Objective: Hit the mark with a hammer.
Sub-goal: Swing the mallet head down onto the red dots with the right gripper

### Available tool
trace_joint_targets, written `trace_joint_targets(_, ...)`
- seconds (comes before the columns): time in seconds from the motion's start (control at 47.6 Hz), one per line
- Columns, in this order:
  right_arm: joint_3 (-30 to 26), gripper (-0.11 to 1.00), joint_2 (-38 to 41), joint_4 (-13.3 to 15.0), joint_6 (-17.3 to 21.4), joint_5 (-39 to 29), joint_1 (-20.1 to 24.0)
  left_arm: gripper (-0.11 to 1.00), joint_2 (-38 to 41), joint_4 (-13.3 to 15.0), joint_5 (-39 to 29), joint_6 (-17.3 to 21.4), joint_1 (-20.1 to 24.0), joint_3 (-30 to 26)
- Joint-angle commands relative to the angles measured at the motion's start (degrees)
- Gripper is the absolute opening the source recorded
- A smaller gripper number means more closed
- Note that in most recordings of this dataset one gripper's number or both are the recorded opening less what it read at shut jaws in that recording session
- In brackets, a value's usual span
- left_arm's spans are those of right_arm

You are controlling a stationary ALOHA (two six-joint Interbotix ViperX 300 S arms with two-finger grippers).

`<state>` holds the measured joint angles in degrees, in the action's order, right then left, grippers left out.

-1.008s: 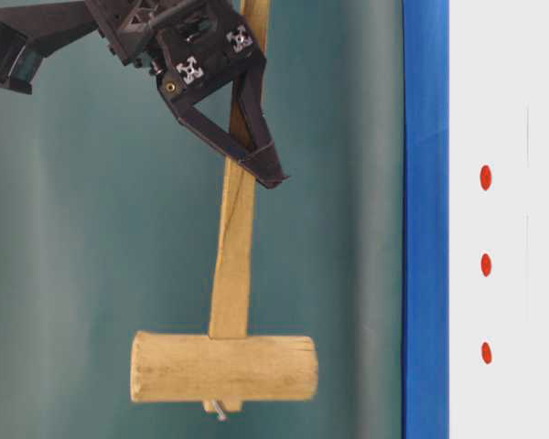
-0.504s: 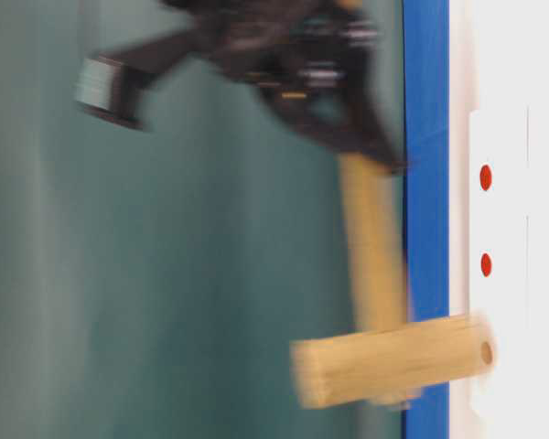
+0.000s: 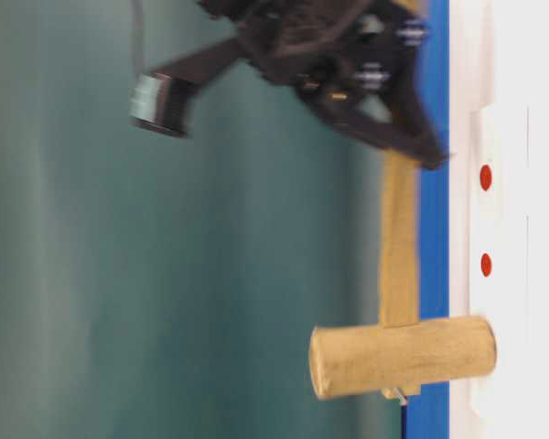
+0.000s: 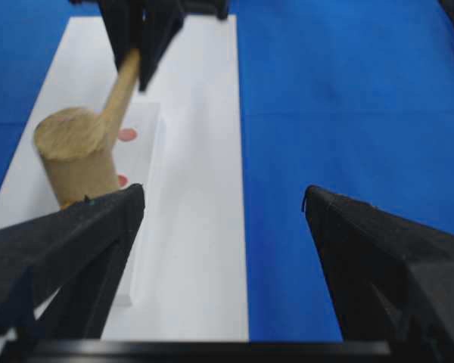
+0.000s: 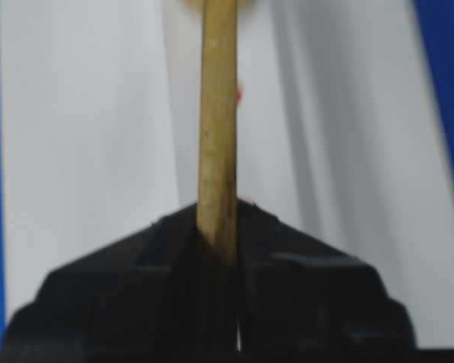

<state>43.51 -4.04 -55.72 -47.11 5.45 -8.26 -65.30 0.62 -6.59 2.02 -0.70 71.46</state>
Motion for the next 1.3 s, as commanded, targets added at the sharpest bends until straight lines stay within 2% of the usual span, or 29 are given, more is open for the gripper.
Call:
trace_joint_targets(0.0,-0.3,0.02,-5.3,0.1,-0.2,0.6,0.3,0.84,0.7,-0.1,0.3,0.0,-0.1,-0.6)
trace_joint_targets(0.252,4.2,0.02,-16.1,0.5,-0.4,1.6,0.5,0.84,0.8,-0.1,0.3,0.0,-0.1,-0.5)
trace_joint_targets(0.525,8.1,0.02,-21.0,0.5,-0.4,2.6,0.5,0.84,0.7,-0.1,0.4,0.0,-0.1,-0.4)
trace_joint_targets(0.735,8.4,0.02,-17.8,0.4,-0.4,2.5,0.5,0.84,0.7,-0.1,0.5,0.0,-0.1,-0.4)
trace_joint_targets(0.861,9.6,0.02,-11.2,-0.2,0.4,2.3,0.5,0.84,0.8,-0.1,0.5,0.0,-0.1,-0.4)
trace_joint_targets(1.029,10.1,0.02,-2.1,-2.5,0.6,2.2,0.4,0.84,0.8,-0.1,0.5,0.0,-0.1,-0.4)
trace_joint_targets(1.282,9.6,0.02,-6.3,-2.7,0.1,1.8,0.5,0.84,0.7,-0.1,0.3,-0.6,-0.1,-0.4)
